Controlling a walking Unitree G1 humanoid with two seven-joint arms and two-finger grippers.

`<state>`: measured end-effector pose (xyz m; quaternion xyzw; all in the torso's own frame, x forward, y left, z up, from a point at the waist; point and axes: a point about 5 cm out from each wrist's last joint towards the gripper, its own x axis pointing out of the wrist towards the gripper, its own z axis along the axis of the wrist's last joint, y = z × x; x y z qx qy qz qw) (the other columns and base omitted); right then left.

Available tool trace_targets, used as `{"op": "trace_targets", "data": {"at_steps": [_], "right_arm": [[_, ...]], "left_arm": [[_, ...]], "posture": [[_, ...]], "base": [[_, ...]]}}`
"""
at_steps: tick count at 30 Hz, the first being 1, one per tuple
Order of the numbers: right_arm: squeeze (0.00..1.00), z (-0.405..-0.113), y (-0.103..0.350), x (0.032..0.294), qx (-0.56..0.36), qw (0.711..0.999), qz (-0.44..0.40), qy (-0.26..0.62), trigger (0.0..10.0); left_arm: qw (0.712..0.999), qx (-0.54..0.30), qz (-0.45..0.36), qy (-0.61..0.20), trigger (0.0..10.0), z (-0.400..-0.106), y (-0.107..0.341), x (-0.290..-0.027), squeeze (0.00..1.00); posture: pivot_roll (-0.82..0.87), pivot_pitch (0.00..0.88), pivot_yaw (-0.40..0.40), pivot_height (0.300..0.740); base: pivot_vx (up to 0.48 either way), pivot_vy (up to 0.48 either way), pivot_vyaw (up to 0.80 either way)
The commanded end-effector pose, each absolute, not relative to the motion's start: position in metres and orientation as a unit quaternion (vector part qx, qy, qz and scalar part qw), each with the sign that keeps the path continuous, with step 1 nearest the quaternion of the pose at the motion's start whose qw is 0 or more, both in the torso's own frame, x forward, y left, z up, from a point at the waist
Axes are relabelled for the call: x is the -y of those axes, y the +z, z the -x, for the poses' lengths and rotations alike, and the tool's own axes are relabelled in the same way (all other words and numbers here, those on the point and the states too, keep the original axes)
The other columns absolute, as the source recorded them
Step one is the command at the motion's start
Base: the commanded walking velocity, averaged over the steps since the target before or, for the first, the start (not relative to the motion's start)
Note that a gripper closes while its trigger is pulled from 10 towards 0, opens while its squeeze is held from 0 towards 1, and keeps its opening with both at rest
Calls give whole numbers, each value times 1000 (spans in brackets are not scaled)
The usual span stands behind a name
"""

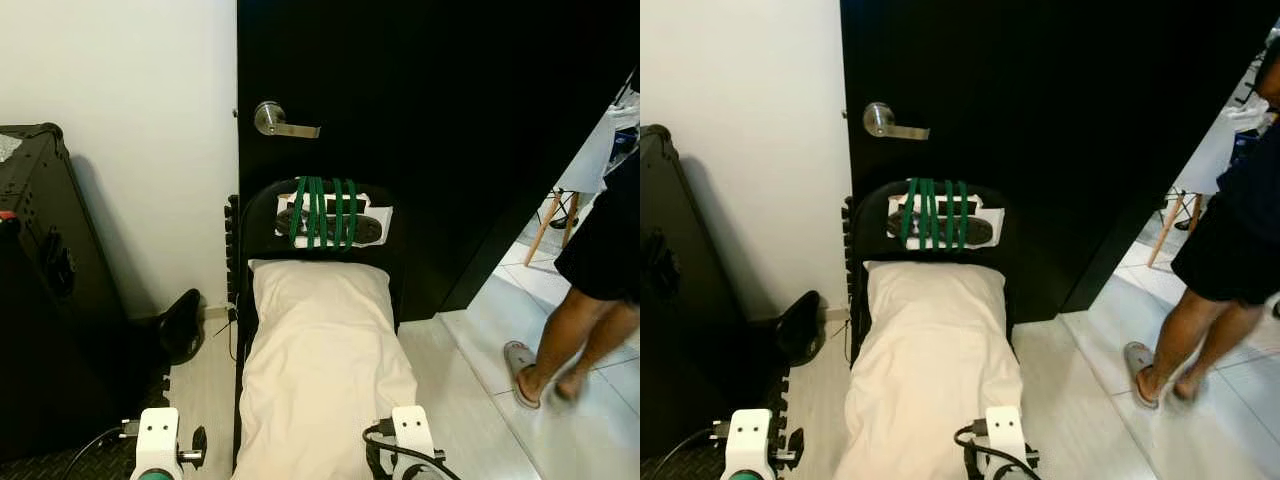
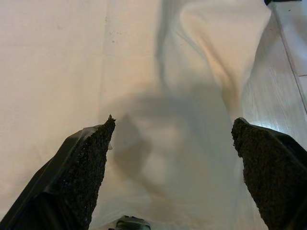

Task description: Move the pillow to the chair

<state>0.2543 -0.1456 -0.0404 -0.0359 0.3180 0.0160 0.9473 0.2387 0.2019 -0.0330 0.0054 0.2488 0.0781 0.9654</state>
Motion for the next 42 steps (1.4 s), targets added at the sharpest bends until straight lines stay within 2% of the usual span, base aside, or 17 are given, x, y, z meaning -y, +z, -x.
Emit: {"op": "trace_targets", "data": {"at_steps": [1,18,31,42], "right_arm": [[0,-248,-45,146,-328,944,31,9,10000],[0,-254,-41,143,-319,947,33,15,10000],[0,-249,-45,148,-331,942,56,25,10000],[0,-261,-36,147,-311,949,39,12,10000]], "left_arm": [[961,-266,-3,79,10000,-231,-41,-200,0],[965,-254,-21,58,10000,-238,-36,-196,0],[966,-248,-23,64,10000,-235,-36,-197,0],[970,-232,-33,64,10000,-242,-29,-203,0]], "posture": [[92,14,-23,740],[79,0,-20,740],[95,7,-33,740],[111,0,-5,740]], "base": [[0,0,0],[0,0,0],[0,0,-800],[0,0,-800]]}}
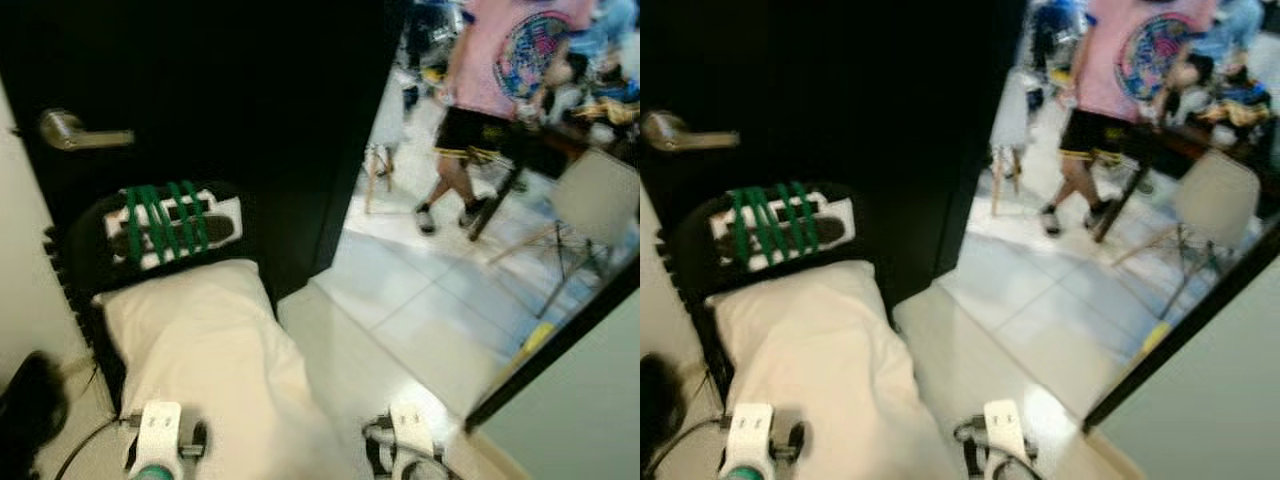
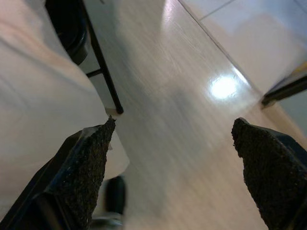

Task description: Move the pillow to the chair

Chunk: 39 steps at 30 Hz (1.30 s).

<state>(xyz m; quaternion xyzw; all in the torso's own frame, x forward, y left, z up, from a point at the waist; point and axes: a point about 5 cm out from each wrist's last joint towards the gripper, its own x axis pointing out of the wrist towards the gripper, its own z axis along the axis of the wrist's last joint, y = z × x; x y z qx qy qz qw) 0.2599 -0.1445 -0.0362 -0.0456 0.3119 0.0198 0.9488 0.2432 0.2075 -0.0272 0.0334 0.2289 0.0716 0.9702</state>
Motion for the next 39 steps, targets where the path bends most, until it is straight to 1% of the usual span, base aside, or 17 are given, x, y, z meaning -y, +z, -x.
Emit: {"op": "trace_targets", "data": {"at_steps": [1,2,3,5,6,7,8,9,10,12,16,25,30,35,39], "right_arm": [[0,-261,-36,147,-311,949,39,12,10000],[0,-261,-36,147,-311,949,39,12,10000],[0,-269,-28,145,-290,957,27,16,10000],[0,-270,-27,144,-284,958,23,17,10000],[0,-270,-27,144,-284,958,23,17,10000],[0,-270,-26,143,-281,959,19,16,10000],[0,-269,-27,143,-282,959,13,10,10000],[0,-268,-29,142,-284,959,5,2,10000],[0,-268,-29,142,-284,959,5,2,10000],[0,-264,-32,140,-290,957,-8,-11,10000],[0,-261,-33,137,-290,957,-21,-17,10000],[0,-262,-33,139,-283,959,-25,-10,10000],[0,-266,-29,142,-275,961,-33,-15,10000],[0,-271,-26,139,-272,962,-28,-3,10000],[0,-271,-25,138,-273,962,-26,0,10000]], "left_arm": [[970,-232,-33,64,10000,-242,-29,-203,0],[970,-232,-33,64,10000,-242,-29,-203,0],[970,-233,-44,57,10000,-241,-29,-207,0],[969,-235,-58,49,10000,-241,-28,-210,0],[969,-235,-58,49,10000,-241,-28,-210,0],[968,-237,-69,43,10000,-240,-28,-214,0],[967,-239,-78,39,10000,-240,-28,-217,0],[966,-240,-85,37,10000,-240,-26,-222,0],[966,-240,-85,37,10000,-240,-26,-222,0],[966,-240,-91,42,10000,-242,-23,-233,0],[964,-240,-101,45,10000,-243,-20,-238,0],[964,-242,-109,36,10000,-242,-22,-235,0],[965,-238,-101,45,10000,-240,-22,-235,0],[968,-225,-94,62,10000,-246,-16,-239,0],[969,-221,-88,66,10000,-247,-14,-240,0]], "posture": [[111,0,-5,740],[111,0,-5,740],[132,0,37,740],[137,0,50,740],[137,0,50,740],[146,0,71,740],[146,0,71,740],[151,0,94,740],[151,0,94,740],[146,0,114,740],[145,0,117,740],[135,0,113,740],[129,0,96,740],[145,0,69,740],[146,0,66,740]], "base": [[0,0,-800],[0,0,-800],[0,0,-800],[0,0,-800],[0,0,-800],[0,0,-800],[0,0,-800],[0,0,-800],[0,0,-800],[0,0,-800],[0,0,-800],[0,0,-800],[0,0,-800],[0,0,-800],[0,0,-800]]}}
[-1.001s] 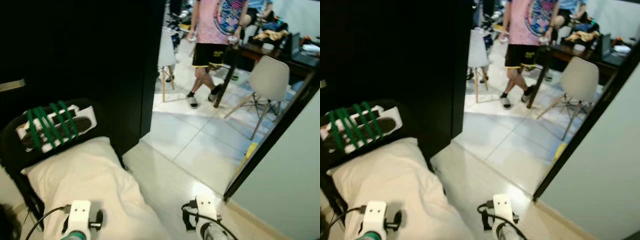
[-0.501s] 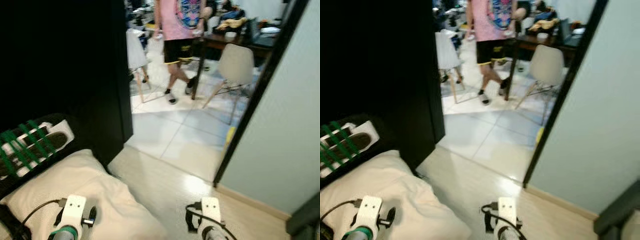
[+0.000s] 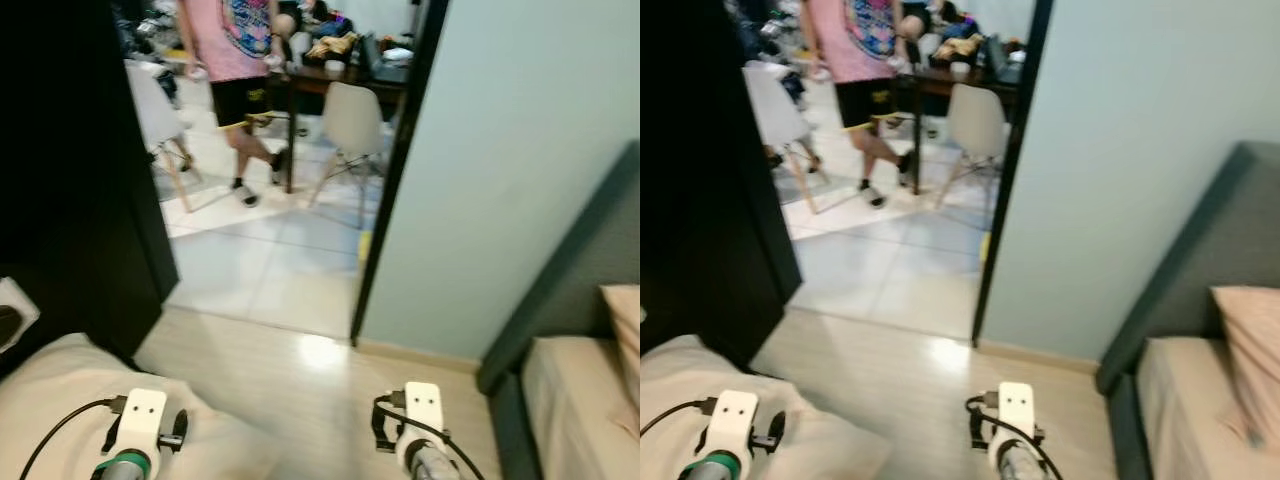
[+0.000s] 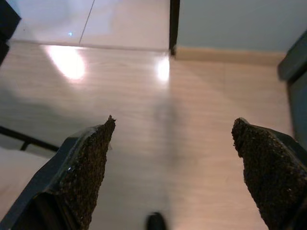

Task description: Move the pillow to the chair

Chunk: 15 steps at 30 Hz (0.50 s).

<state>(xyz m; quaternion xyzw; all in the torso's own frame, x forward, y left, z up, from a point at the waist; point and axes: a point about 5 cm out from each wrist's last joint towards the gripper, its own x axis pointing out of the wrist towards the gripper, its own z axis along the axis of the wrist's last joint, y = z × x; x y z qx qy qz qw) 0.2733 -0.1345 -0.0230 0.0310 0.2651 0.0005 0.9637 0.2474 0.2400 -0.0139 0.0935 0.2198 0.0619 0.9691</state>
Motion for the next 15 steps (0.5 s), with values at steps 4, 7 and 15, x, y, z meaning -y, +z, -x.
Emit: {"op": "trace_targets", "data": {"at_steps": [4,7,15], "right_arm": [[0,-270,-27,137,-279,960,-26,-2,10000],[0,-267,-30,138,-289,957,-32,-10,10000],[0,-265,-31,140,-294,956,-22,-3,10000]], "left_arm": [[970,-219,-82,65,10000,-248,-13,-239,0],[970,-221,-83,66,10000,-246,-15,-239,0],[972,-215,-60,68,10000,-246,-16,-231,0]], "posture": [[143,0,68,740],[138,0,62,740],[139,0,33,740]], "base": [[0,0,-800],[0,0,-800],[0,0,-800]]}}
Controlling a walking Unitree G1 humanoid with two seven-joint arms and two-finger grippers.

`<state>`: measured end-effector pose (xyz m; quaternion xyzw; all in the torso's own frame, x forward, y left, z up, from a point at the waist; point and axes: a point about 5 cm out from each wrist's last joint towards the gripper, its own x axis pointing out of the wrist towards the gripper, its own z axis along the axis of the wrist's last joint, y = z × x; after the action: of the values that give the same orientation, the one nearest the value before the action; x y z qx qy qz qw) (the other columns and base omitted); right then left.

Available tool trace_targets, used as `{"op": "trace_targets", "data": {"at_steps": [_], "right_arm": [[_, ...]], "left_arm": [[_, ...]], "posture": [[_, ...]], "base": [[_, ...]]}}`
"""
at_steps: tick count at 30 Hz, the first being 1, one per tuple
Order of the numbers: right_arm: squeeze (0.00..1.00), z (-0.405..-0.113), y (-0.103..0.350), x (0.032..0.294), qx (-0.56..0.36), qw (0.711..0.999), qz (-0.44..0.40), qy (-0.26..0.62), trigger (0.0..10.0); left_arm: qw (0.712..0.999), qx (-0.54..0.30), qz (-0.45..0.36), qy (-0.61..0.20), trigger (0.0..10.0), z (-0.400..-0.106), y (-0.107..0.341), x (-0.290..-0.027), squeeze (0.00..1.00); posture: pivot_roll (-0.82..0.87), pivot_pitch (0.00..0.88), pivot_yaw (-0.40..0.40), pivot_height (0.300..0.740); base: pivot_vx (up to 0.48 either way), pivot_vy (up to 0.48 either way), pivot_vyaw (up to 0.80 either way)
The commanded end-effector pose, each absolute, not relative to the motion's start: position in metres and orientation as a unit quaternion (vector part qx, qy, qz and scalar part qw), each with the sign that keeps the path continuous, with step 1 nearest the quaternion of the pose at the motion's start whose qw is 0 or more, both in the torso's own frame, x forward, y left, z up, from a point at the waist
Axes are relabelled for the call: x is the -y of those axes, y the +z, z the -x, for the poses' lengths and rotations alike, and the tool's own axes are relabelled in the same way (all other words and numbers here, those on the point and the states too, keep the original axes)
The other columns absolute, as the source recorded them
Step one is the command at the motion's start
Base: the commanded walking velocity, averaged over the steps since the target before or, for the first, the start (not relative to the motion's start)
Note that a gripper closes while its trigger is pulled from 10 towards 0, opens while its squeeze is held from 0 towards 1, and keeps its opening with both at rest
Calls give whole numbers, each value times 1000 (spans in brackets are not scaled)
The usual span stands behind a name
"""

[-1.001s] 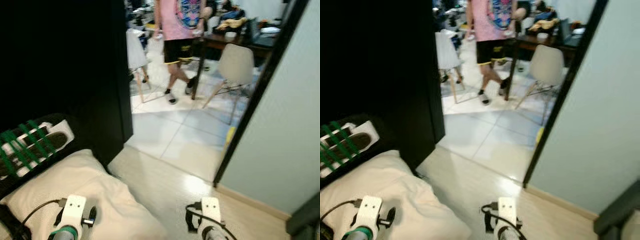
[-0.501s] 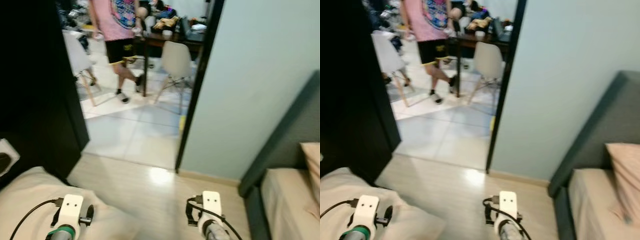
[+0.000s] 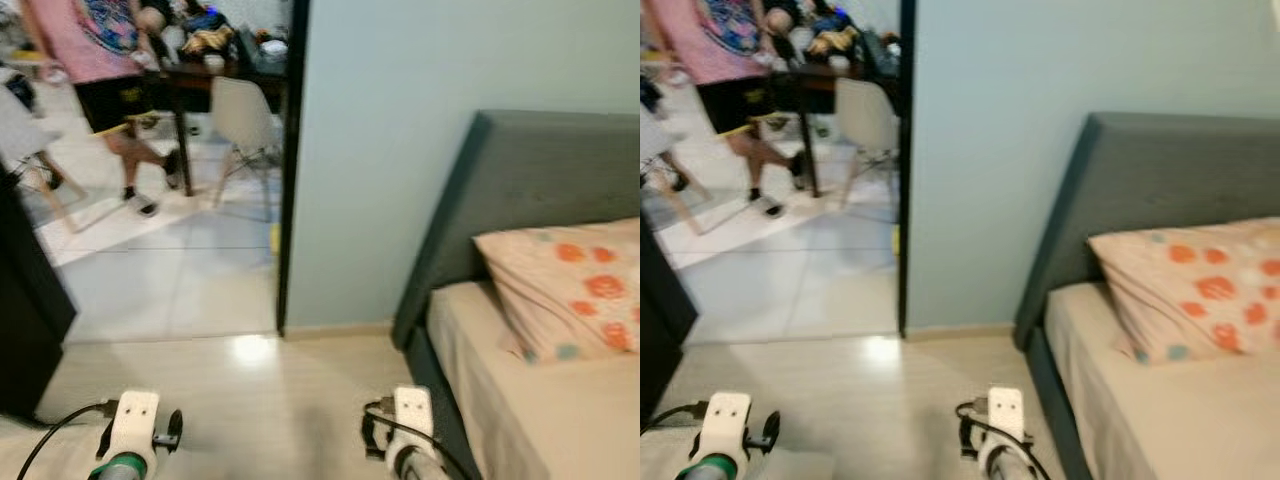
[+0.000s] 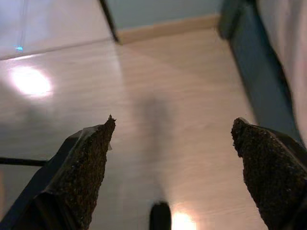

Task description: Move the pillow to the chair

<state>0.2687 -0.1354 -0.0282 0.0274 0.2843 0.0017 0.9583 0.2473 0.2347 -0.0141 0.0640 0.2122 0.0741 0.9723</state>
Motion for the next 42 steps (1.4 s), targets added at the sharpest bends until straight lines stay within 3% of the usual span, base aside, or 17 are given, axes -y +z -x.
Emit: {"op": "trace_targets", "data": {"at_steps": [1,34,37,42], "right_arm": [[0,-266,-31,140,-294,956,-21,-2,10000],[0,-244,-50,154,-355,933,-30,-54,10000],[0,-250,-45,156,-344,939,-13,-26,10000],[0,-261,-36,156,-324,946,5,-5,10000]], "left_arm": [[972,-215,-64,63,10000,-246,-16,-229,0],[961,-254,-69,89,10000,-241,-27,-229,0],[962,-251,-71,83,10000,-248,-24,-223,0],[962,-246,-90,73,10000,-255,-20,-221,0]], "posture": [[140,0,31,740],[126,0,8,740],[139,0,-33,740],[133,0,-12,740]], "base": [[0,0,-800],[0,0,-800],[0,0,-800],[0,0,-800]]}}
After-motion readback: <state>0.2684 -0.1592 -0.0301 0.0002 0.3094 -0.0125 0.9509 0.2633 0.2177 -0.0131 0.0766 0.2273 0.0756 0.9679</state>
